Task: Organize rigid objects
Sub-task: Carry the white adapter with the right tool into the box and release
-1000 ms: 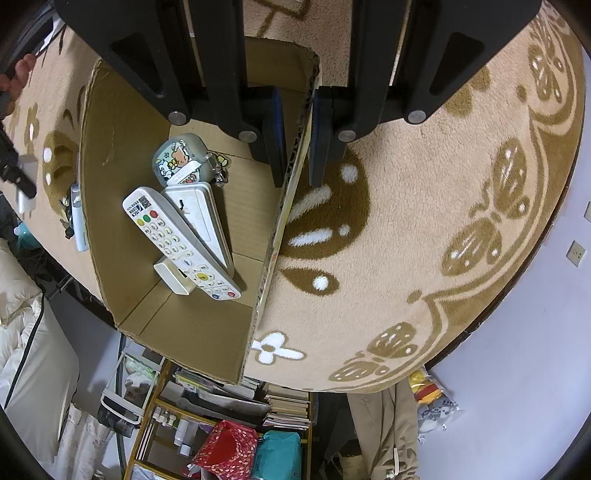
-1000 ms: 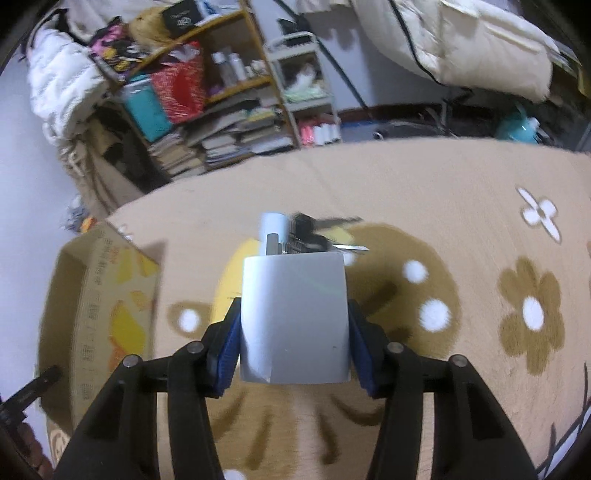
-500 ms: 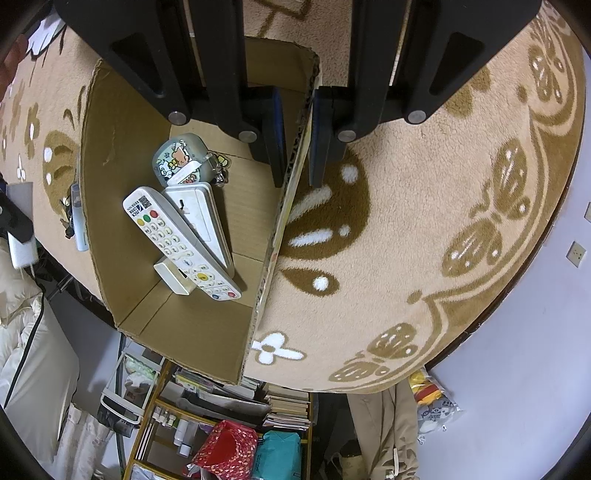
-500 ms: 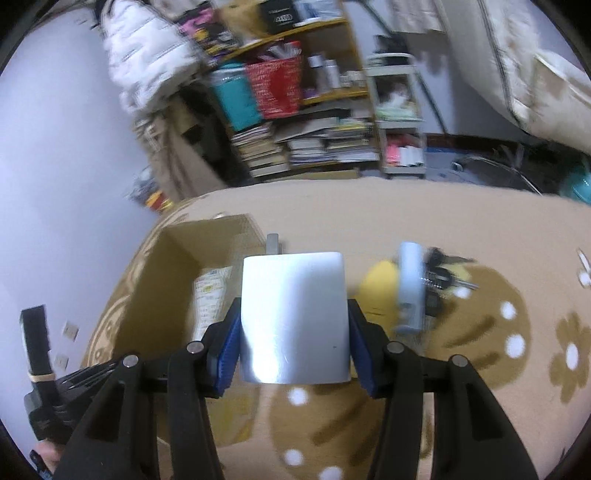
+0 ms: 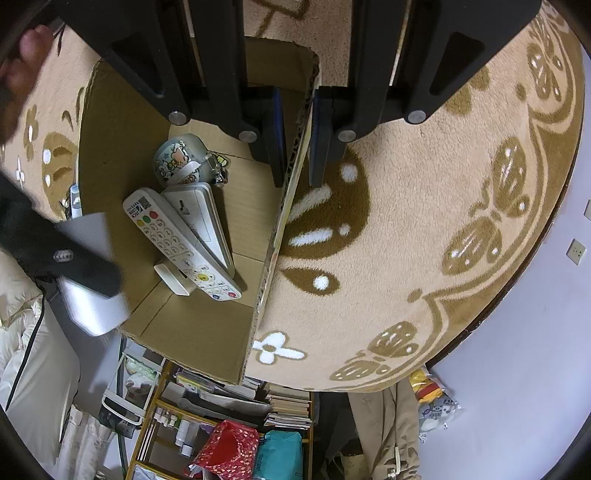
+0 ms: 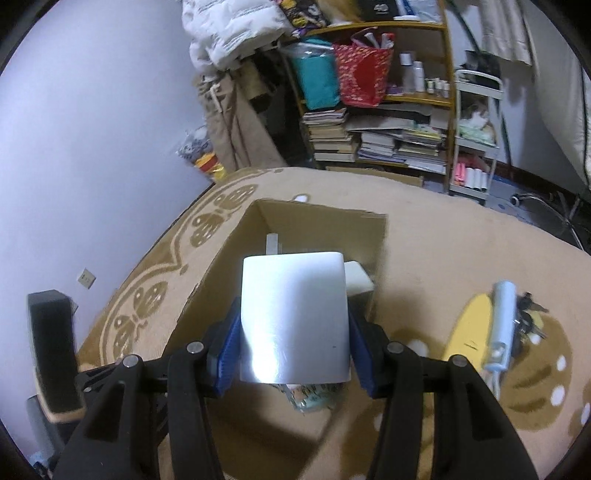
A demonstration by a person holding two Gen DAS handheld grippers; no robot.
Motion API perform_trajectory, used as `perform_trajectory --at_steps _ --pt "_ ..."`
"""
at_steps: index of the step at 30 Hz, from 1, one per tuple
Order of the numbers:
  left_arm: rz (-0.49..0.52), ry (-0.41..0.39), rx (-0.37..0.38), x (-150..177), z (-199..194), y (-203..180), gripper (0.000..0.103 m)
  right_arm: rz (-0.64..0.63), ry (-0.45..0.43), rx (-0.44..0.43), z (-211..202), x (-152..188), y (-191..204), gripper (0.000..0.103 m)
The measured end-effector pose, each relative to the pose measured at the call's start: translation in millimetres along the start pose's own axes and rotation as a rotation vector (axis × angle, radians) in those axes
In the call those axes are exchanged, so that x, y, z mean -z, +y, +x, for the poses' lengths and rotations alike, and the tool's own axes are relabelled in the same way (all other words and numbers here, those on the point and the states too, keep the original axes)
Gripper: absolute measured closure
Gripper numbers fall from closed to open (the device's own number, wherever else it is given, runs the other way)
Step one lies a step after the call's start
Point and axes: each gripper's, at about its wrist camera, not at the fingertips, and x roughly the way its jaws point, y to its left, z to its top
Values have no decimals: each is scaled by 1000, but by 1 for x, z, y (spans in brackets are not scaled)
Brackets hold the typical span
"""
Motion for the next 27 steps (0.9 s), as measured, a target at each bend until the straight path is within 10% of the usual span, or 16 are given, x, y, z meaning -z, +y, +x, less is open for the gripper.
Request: perform_trajectory --at_steps 22,27 --pt "6 0 1 -2 0 -2 93 -56 38 39 18 0 0 45" --pt "10 -14 -15 -2 -2 -2 92 -60 -24 87 -5 -9 -13 20"
